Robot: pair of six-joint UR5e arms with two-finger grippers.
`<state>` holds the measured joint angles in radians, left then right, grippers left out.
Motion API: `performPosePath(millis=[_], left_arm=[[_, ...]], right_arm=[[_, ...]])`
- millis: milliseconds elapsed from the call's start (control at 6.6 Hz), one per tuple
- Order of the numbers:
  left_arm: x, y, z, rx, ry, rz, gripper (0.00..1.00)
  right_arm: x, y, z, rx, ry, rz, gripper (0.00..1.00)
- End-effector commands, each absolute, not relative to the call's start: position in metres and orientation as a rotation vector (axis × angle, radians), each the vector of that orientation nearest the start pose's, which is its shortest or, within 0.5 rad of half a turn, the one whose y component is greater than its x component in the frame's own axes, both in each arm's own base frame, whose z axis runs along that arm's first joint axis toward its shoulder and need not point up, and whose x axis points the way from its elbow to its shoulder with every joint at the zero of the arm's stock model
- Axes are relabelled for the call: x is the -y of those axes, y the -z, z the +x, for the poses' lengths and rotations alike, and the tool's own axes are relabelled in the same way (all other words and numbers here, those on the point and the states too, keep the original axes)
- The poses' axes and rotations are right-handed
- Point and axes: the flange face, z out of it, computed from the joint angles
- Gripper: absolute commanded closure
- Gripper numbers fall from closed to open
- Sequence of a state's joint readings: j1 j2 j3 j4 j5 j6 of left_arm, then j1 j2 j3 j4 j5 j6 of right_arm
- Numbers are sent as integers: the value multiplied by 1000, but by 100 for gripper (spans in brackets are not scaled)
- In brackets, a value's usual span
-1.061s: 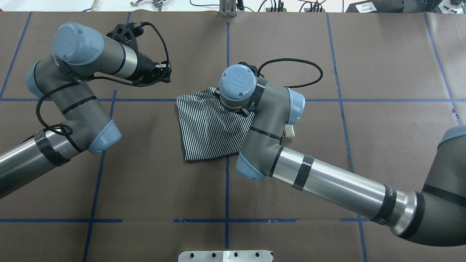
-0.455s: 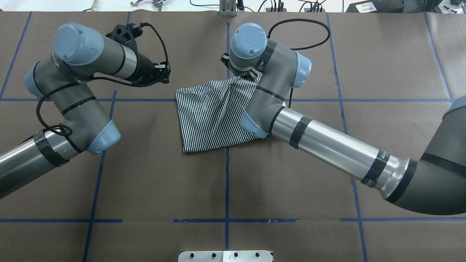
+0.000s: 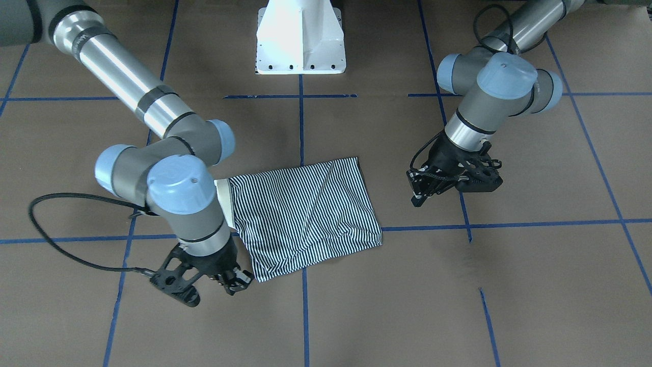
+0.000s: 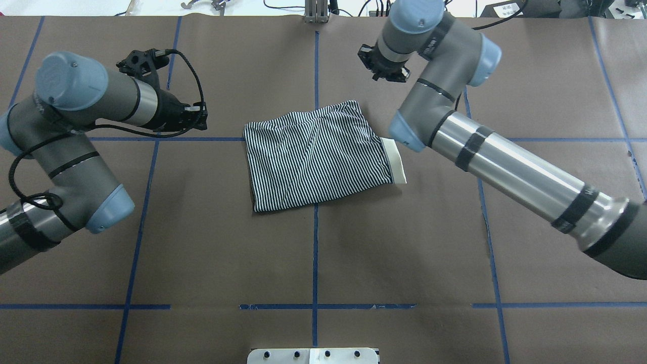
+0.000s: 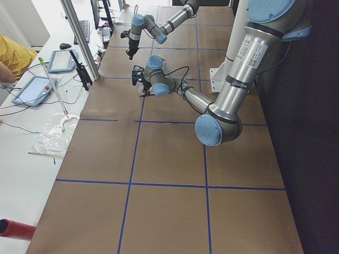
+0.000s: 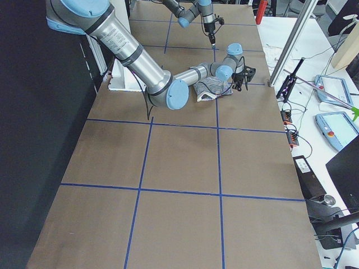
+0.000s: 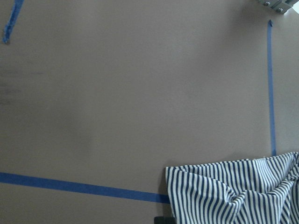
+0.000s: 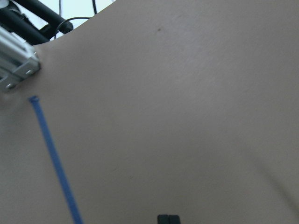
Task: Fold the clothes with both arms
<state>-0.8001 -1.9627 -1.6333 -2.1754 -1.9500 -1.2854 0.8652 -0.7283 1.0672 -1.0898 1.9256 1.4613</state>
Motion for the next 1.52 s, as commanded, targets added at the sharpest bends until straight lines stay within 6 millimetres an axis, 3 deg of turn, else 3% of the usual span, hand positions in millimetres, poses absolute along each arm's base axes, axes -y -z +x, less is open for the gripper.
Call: performPosePath(millis=[0,152,455,606,758,910,1061,1213,1365], left_arm=[[519,-400,315,-983,127,328,100],[519,-439,253,-946,51,341,100],[513,-499,81,-943,-95,408,100],[498,-520,22,-912,-49,431,100],[490,-515,-7,-876,-70,450,89],[485,-515,-49,-798,-97,408,1],[485,-539,-75,-764,-99,290,0],[474,-553,-75,-764,-95,213,0],[422,-609,-71,-773,-59,99,0]], right_arm=[[687,-434,-320,841,-336,97,100],[662,-497,-250,794,-265,134,100],[622,-575,-108,797,-119,160,100],[605,-599,-47,801,-50,161,100],[562,-610,-3,798,-20,153,1],[508,-592,6,783,5,127,0],[474,-577,10,766,31,91,0],[450,-596,5,754,84,37,0],[449,-614,6,749,110,21,0]])
